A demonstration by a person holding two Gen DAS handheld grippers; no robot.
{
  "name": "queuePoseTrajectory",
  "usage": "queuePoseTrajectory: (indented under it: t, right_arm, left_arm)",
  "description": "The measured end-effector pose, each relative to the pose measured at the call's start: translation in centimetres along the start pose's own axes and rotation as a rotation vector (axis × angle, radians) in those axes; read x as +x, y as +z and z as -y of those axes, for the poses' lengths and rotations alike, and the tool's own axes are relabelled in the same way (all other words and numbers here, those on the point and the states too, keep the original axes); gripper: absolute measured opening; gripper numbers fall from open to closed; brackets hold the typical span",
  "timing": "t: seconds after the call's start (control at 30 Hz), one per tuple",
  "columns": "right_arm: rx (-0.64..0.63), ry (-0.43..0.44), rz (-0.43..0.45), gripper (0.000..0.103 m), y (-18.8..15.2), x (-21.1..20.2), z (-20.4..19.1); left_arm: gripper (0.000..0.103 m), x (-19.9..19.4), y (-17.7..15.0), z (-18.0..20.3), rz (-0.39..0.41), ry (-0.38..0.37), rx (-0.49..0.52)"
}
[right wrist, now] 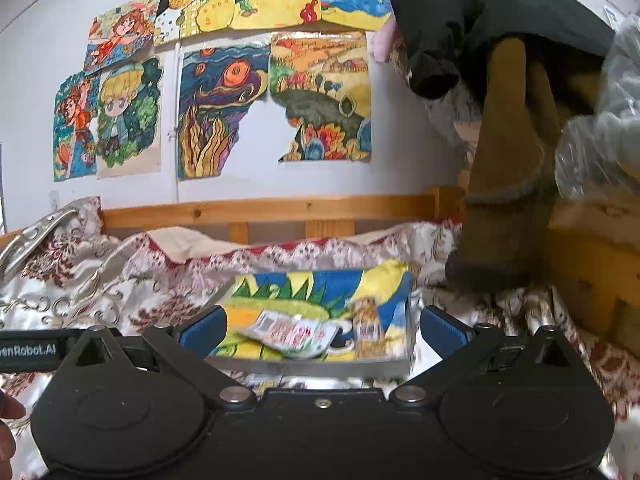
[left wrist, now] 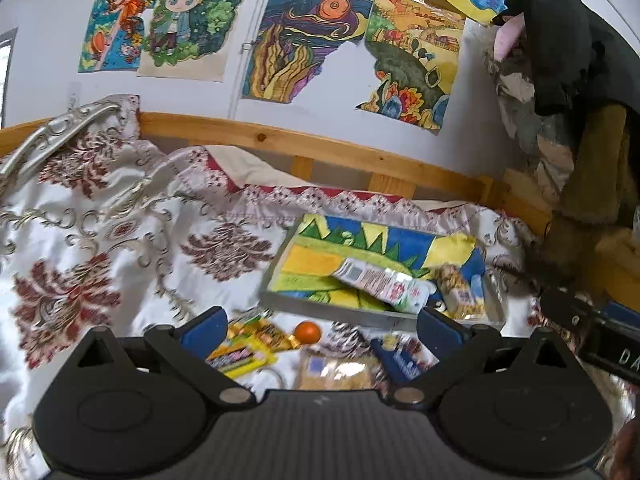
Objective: Organize snacks
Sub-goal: 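Withdraw both grippers from the tray back over the remaining snacks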
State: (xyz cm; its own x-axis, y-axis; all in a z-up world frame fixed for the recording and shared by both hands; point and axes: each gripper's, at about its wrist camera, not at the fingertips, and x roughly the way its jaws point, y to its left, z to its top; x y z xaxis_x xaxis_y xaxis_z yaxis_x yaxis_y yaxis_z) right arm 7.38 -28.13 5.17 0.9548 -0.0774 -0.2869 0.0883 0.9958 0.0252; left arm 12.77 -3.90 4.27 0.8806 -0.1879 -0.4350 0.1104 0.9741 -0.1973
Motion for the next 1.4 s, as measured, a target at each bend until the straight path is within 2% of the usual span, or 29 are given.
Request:
queuePoseTrajectory:
  t: [0.23, 0.5, 0.73, 0.93, 1.4]
  right_arm:
    - [-0.02, -0.004, -0.045, 0.102, -2.5, -3.1, -0.3]
    - [-0.006, -0.004, -0.078, 0.102, -4.8, -5.2, -0.9]
    - [0.017, -0.023, -0.134, 0.102, -6.5, -5.7, -0.8]
    - [0.011, -0.045, -0.218, 0.102, -8.1, -5.8, -0.6]
    - [0.003, -0.076, -0.339, 0.102, -9.5, -4.1, -0.5]
  left_arm:
    - [0.103, -2.1, -2.4, -1.1, -0.032, 0.061, 0.053]
    - [0.103, -3.3, -4.9, -1.5, -0.054, 0.08, 0.116]
    - [0.103, -3.2, -6.1, -1.7, -0.078, 0.095, 0.139]
    - [0.103, -2.7, -6.9, -2.0, -0.101, 0.111, 0.16]
    - [0.103, -1.5, -8.1, -2.3, -0.185, 0.122, 0.168]
